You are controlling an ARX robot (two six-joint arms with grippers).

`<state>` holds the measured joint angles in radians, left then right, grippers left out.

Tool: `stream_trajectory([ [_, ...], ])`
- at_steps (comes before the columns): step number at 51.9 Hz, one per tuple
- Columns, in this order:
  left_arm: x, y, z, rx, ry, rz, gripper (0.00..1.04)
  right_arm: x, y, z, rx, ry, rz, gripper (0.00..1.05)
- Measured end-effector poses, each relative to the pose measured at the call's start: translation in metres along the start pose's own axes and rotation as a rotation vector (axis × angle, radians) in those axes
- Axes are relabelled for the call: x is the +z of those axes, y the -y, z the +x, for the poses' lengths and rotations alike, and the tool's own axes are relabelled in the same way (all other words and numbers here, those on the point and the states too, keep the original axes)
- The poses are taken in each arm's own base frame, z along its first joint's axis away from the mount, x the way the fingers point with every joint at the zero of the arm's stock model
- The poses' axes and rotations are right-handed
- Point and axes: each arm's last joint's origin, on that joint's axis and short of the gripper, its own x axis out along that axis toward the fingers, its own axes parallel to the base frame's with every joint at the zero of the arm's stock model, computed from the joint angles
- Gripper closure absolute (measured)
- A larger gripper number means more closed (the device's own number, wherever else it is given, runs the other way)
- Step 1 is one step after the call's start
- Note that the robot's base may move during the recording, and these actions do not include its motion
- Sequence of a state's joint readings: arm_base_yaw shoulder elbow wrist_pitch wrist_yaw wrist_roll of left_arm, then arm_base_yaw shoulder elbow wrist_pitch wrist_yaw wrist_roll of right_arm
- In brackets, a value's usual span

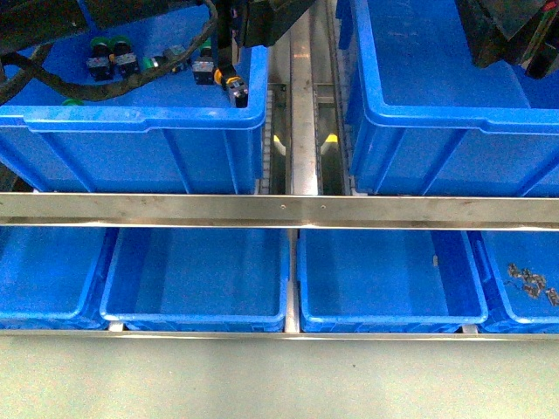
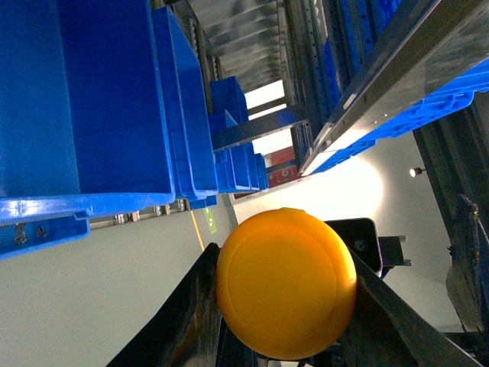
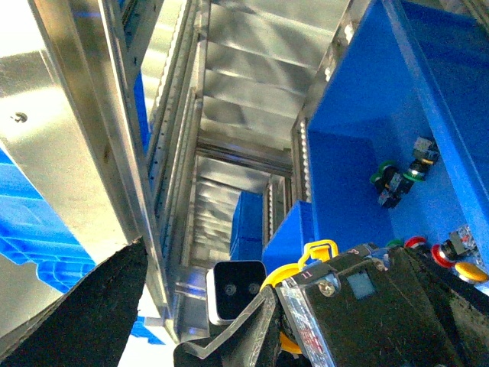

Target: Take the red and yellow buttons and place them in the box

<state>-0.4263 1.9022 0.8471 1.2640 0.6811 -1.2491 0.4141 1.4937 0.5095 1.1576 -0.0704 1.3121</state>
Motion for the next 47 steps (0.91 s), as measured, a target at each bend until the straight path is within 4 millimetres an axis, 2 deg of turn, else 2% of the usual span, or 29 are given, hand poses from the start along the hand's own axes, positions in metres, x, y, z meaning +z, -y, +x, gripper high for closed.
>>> stream_trajectory([
  [4, 0.0, 0.0, 0.0, 0.0, -0.001, -0.001, 0.72, 0.0, 0.0, 0.0, -0.001, 0.004, 0.0, 0.08],
  [6, 0.0, 0.0, 0.001, -0.001, -0.001, -0.002, 0.72, 0.0, 0.0, 0.0, -0.005, 0.01, -0.002, 0.12],
  [17, 0.002, 0.005, 0.007, -0.017, -0.004, 0.004, 0.72, 0.001, 0.003, 0.0, -0.036, 0.045, -0.034, 0.59],
  [19, 0.002, 0.005, 0.007, -0.016, -0.003, 0.001, 0.72, 0.002, 0.004, -0.001, -0.039, 0.047, -0.035, 0.65],
  [33, 0.001, 0.007, 0.013, -0.016, 0.0, -0.014, 0.72, 0.006, 0.004, -0.004, -0.041, 0.061, -0.037, 0.68],
  [36, 0.001, 0.007, 0.014, -0.016, 0.002, -0.012, 0.6, 0.007, 0.004, -0.004, -0.04, 0.063, -0.04, 0.69],
  [43, 0.0, 0.003, 0.014, 0.01, 0.016, 0.003, 0.26, 0.01, 0.003, -0.005, -0.039, 0.071, -0.049, 0.69],
  [47, 0.002, 0.001, 0.013, 0.049, 0.069, 0.033, 0.12, 0.011, 0.004, -0.005, -0.042, 0.077, -0.051, 0.69],
])
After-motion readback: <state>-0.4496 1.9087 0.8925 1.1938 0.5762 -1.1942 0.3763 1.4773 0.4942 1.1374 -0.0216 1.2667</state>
